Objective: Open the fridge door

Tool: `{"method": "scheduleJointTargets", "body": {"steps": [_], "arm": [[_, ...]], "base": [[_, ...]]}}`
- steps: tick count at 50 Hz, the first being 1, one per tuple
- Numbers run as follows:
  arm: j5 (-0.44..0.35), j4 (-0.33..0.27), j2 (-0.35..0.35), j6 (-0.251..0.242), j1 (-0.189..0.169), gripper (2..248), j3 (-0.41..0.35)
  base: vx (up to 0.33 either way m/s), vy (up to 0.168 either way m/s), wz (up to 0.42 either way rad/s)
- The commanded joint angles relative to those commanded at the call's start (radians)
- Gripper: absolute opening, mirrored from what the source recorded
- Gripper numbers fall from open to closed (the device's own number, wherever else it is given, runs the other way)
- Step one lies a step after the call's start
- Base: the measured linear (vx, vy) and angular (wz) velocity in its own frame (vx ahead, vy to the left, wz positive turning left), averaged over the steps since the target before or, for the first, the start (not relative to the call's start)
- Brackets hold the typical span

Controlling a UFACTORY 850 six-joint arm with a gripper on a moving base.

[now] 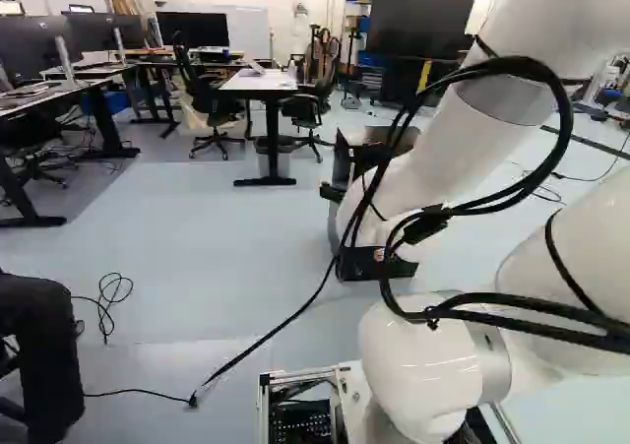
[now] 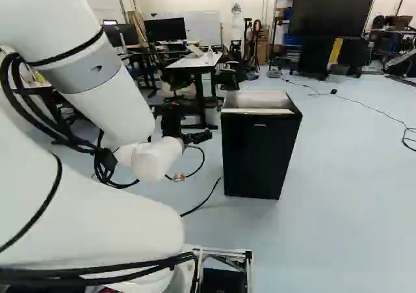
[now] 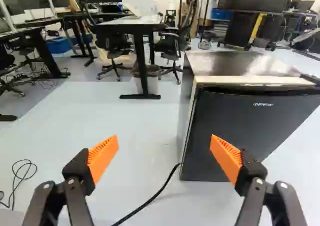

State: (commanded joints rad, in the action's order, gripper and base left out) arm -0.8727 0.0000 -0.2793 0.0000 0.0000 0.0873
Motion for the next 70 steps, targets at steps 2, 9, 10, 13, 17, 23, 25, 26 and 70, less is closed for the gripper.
{"method": "scheduleJointTargets", "body": {"steps": [2,9,10,13,17,23,25,26,70], "arm": [[0.000,0.000,0.000,0.000,0.000,247,0.000],[0.000,0.000,0.000,0.000,0.000,247,0.000],[0.000,0.000,0.000,0.000,0.000,247,0.000],[0.000,0.000,0.000,0.000,0.000,247,0.000],[0.000,0.000,0.000,0.000,0.000,247,0.000],[0.000,0.000,0.000,0.000,0.000,247,0.000],[0.000,0.000,0.000,0.000,0.000,247,0.000],[0.000,0.000,0.000,0.000,0.000,247,0.000],[0.000,0.000,0.145,0.000,0.019,247,0.129]], "base": [[0.000,0.000,0.000],[0.000,0.000,0.000],[0.000,0.000,0.000],[0.000,0.000,0.000],[0.000,0.000,0.000],[0.000,0.000,0.000],[0.000,0.000,0.000],[0.000,0.000,0.000],[0.000,0.000,0.000]]}}
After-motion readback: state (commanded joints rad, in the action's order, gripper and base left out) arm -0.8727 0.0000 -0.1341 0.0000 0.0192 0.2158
